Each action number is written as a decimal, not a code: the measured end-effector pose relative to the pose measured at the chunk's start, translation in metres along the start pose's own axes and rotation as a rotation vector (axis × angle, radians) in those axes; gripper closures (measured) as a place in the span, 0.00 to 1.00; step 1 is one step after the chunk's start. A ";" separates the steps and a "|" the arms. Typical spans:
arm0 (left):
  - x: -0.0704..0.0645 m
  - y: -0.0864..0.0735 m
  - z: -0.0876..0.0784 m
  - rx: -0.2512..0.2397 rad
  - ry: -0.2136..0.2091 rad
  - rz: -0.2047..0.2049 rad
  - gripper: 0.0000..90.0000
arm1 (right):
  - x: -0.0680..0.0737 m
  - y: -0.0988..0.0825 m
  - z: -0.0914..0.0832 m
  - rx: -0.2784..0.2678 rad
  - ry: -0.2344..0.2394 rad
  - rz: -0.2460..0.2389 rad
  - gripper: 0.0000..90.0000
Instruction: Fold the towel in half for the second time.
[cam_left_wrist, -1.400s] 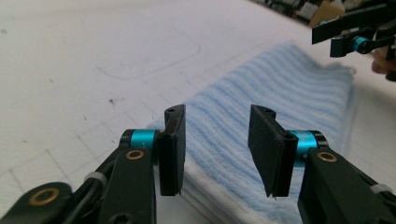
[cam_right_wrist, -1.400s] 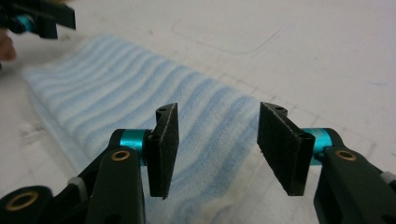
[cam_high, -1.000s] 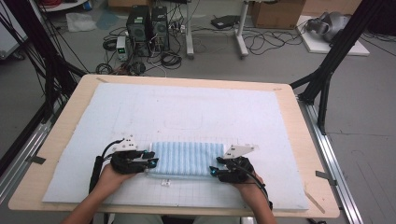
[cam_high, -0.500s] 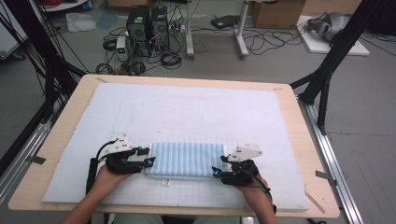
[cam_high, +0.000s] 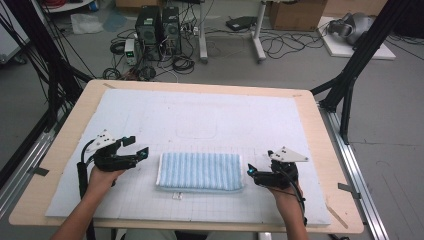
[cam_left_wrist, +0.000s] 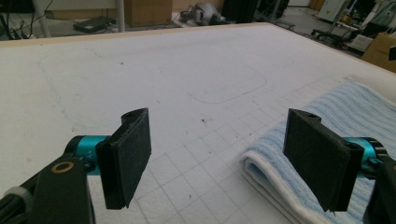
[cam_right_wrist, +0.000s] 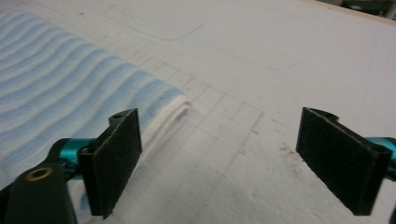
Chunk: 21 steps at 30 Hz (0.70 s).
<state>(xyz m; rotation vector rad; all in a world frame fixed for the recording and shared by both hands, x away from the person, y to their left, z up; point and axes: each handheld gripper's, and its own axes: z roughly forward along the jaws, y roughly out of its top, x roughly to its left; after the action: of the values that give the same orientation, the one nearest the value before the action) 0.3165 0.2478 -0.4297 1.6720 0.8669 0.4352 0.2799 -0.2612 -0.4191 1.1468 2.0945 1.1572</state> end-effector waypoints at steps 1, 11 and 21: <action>0.001 0.000 -0.002 -0.007 0.003 0.004 0.27 | -0.003 -0.001 -0.002 -0.006 0.000 0.010 0.13; 0.004 -0.005 -0.014 -0.035 0.021 -0.005 0.26 | -0.021 -0.007 -0.014 -0.046 -0.045 0.085 0.12; 0.010 -0.008 -0.023 -0.042 0.043 -0.017 0.26 | -0.020 -0.006 -0.015 -0.045 -0.056 0.100 0.12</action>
<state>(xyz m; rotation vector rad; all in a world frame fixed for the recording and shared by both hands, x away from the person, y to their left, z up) 0.3048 0.2718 -0.4327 1.6205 0.8966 0.4761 0.2766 -0.2863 -0.4164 1.2603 1.9791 1.1978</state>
